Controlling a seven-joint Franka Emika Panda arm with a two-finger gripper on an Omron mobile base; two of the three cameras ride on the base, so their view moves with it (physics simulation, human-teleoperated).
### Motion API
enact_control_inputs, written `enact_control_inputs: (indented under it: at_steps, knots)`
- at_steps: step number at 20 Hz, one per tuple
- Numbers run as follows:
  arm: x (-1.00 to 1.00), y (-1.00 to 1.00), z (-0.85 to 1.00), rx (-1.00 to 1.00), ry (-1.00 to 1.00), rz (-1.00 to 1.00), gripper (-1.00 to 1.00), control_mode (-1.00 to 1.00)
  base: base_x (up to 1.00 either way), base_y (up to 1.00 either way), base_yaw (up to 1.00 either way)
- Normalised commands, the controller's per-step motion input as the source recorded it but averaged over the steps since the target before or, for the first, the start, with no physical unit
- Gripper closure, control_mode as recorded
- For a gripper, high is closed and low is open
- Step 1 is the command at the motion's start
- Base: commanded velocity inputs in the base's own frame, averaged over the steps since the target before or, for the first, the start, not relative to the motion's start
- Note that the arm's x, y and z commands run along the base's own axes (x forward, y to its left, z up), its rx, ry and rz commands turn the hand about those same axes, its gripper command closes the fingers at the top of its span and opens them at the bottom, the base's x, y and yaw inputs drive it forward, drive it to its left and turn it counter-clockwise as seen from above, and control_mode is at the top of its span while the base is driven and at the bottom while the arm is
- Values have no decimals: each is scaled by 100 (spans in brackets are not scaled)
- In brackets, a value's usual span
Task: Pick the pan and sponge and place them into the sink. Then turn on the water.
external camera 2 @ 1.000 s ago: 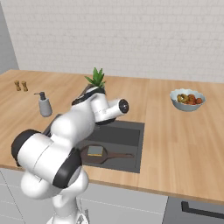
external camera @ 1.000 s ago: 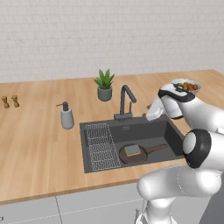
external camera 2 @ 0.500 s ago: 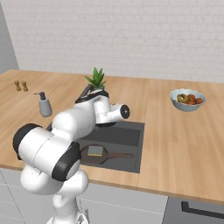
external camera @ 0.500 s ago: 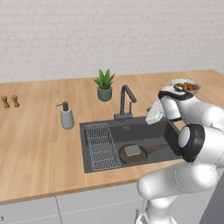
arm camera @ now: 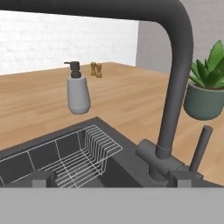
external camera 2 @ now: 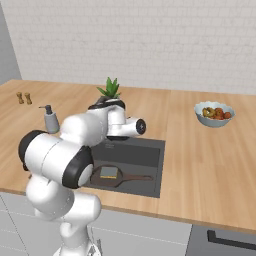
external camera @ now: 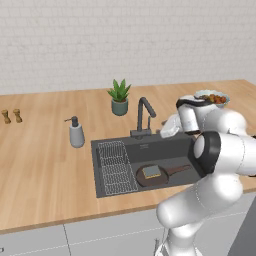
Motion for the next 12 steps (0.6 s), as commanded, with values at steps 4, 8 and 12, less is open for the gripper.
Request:
enact_control_inputs:
  at_steps: [4, 8, 12]
  knots:
    - [17, 0, 0, 5, 0, 0, -100, -100, 0, 0, 0]
    - [19, 0, 0, 2, 0, 0, -100, -100, 0, 0, 0]
    - [41, 0, -1, 0, -1, 0, -100, -100, 0, 0, 0]
